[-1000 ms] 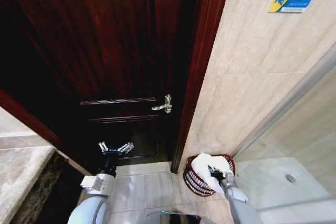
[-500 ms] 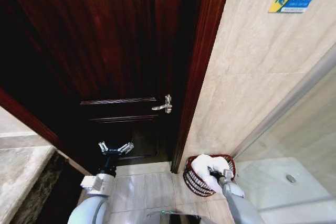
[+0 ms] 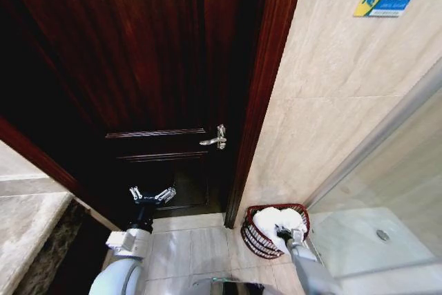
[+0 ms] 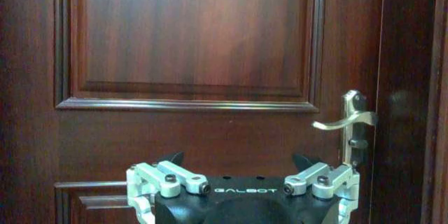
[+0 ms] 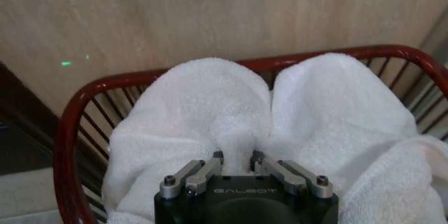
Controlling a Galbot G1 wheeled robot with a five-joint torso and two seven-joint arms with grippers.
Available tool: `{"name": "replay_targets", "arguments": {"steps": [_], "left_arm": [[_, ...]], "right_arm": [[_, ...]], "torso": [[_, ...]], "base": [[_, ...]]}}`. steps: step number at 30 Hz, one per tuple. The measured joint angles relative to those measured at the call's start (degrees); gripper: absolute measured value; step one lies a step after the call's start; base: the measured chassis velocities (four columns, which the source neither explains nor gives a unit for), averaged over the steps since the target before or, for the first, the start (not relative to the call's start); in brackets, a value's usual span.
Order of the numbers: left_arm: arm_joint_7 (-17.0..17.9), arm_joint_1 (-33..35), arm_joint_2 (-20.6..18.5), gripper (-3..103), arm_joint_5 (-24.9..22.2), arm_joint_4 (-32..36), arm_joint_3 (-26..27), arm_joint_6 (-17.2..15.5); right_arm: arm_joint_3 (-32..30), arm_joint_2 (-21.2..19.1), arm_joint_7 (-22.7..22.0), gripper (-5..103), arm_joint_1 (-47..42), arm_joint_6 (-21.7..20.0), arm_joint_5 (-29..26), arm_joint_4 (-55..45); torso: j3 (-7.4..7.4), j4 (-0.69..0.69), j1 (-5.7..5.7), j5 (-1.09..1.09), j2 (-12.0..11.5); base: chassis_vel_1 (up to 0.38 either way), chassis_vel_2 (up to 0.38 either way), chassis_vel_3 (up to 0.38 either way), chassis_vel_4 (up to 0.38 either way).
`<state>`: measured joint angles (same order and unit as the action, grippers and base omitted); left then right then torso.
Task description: Discard the used towel into the hamper.
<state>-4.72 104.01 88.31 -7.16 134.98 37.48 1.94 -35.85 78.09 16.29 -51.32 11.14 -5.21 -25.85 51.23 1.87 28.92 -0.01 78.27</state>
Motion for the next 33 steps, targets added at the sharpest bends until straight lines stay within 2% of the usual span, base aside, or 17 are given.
{"name": "replay_targets", "arguments": {"steps": [2,7,21,26,33], "left_arm": [[0.0,0.0,0.0,100,0.0,0.0,0.0,0.0],[0.0,0.0,0.0,100,0.0,0.0,0.0,0.0],[0.0,0.0,0.0,100,0.0,0.0,0.0,0.0],[0.0,0.0,0.0,100,0.0,0.0,0.0,0.0],[0.0,0.0,0.0,100,0.0,0.0,0.0,0.0]], "right_arm": [[-0.2,0.3,-0.1,13,1.1,1.0,0.2,1.1],[-0.2,0.3,0.0,13,-0.1,-0.4,1.7,-1.3],[-0.4,0.0,1.1,13,-2.1,-1.3,1.0,-1.8],[-0.3,-0.4,3.0,13,-3.9,-1.4,2.3,-3.4],[-0.4,-1.1,4.5,13,-5.0,-4.5,3.8,-3.1]], "torso": [[0.00,0.02,0.00,0.02,0.0],[0.00,0.01,0.00,0.01,0.0],[-0.01,0.02,-0.01,0.01,0.0],[0.01,0.02,0.05,0.01,0.0],[-0.37,0.04,-0.28,0.03,-0.7]], "base": [[0.000,0.000,0.000,0.000],[0.000,0.000,0.000,0.000],[-0.013,0.021,0.020,-0.017],[-0.091,0.073,0.084,-0.071],[-0.011,0.009,0.005,-0.008]]}}
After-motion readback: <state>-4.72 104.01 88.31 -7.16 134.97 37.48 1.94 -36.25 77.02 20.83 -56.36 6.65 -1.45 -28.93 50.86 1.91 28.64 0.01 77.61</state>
